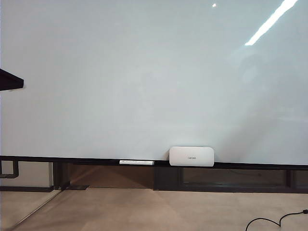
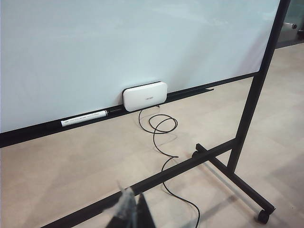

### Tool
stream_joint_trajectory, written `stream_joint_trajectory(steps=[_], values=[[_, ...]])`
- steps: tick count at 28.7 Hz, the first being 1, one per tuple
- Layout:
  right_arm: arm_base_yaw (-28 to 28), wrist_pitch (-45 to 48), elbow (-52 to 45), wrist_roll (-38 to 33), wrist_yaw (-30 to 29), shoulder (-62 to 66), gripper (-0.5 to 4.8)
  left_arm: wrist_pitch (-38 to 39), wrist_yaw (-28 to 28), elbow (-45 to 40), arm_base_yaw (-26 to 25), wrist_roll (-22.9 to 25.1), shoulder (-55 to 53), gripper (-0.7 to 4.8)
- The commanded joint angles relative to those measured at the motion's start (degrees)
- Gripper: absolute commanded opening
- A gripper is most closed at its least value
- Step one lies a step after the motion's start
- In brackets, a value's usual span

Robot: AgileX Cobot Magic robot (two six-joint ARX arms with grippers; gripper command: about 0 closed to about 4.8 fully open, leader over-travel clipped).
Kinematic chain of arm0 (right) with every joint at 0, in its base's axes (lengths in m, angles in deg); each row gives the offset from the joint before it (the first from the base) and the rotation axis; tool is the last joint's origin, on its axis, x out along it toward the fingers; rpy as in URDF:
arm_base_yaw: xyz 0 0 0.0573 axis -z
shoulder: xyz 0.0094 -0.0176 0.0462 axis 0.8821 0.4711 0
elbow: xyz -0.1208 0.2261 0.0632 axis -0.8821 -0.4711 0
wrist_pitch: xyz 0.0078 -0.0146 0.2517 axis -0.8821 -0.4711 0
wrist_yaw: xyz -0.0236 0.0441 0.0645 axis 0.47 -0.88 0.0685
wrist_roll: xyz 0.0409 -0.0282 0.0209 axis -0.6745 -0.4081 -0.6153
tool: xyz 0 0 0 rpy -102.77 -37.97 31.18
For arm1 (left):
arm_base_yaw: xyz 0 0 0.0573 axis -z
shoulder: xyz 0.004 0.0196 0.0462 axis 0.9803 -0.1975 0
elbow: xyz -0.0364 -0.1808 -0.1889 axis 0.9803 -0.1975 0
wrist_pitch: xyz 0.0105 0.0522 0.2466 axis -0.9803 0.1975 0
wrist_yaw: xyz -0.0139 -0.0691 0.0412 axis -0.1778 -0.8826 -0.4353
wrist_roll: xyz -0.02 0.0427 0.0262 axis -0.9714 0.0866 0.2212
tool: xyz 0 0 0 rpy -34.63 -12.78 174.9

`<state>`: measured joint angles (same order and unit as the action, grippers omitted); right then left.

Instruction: Reach to the right to find the marker pen, pick it up, and write the number 14 on the whiteboard.

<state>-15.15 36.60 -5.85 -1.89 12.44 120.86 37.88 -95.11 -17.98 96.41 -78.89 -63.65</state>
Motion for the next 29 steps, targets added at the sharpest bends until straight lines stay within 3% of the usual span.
stream_joint_trajectory(steps=[1, 13, 23, 29], values=[[-0.48, 0.57, 1.42, -1.84, 0.33, 0.0, 3.38, -0.2, 0.07, 0.11, 0.02, -0.07, 0.04, -0.06], [-3.65, 2.19, 2.91, -2.89, 1.36, 2.25, 3.5, 0.09, 0.04, 0.11, 0.02, -0.02, 0.02, -0.06], [-5.05, 3.43, 3.87, -2.47, 9.97, 2.47, 3.46, 0.09, 0.07, 0.13, 0.0, -0.46, 0.02, -0.06], [-5.01, 3.52, 3.87, -2.19, 11.08, 2.47, 3.46, 0.07, 0.07, 0.22, 0.02, -0.46, 0.02, -0.06]])
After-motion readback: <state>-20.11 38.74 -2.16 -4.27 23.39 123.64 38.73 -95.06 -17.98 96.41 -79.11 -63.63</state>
